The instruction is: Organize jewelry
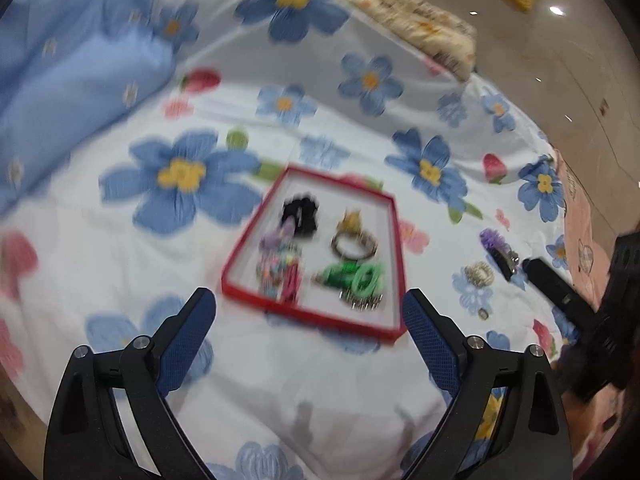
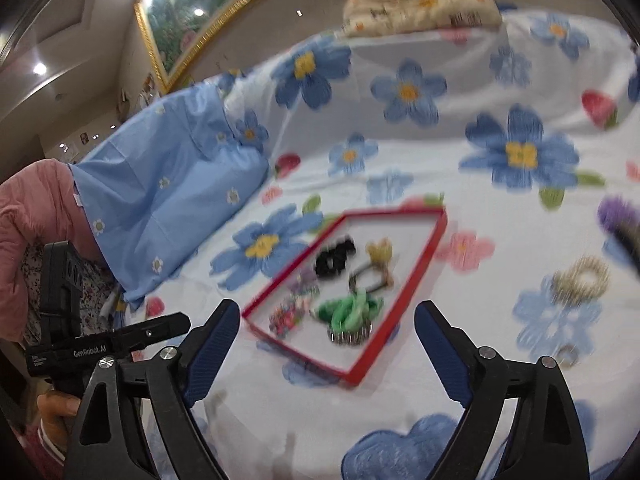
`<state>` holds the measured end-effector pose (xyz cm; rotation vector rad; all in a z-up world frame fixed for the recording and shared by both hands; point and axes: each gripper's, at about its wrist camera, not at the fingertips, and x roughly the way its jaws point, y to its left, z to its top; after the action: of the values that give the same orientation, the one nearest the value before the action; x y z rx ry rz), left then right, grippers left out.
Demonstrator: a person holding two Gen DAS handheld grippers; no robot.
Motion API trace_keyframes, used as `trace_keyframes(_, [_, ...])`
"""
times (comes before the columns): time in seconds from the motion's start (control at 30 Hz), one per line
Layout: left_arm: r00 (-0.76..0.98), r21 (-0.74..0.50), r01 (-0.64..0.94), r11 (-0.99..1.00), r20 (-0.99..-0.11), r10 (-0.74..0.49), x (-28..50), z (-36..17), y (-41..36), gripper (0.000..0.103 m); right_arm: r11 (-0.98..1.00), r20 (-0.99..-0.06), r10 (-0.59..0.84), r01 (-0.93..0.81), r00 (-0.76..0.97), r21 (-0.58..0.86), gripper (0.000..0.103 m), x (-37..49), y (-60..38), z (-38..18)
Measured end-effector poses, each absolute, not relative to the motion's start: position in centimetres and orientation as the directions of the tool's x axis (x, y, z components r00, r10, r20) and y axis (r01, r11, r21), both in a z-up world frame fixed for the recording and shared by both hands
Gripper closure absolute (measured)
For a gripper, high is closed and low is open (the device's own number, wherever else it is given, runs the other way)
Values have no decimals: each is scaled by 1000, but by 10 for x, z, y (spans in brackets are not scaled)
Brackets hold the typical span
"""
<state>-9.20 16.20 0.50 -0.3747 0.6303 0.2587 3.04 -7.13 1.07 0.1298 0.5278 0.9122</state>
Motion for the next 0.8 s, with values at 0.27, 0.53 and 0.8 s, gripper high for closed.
trace_keyframes(0.27, [761,-125,-410,904,-593,262,-88,-2,150,0,677,-353,713,-726,606,120,0,12,-65,35])
trace_keyframes(0.53, [732,-123,-460,879,-613,297,-102,-38,150,0,723,-398,663,-679,634,123,0,5,-62,-29])
trace_keyframes(0.8, [723,-55,-464,884,-601,341,-106,-49,132,0,730,-424,654,-671,627,133,0,-2,-65,-52])
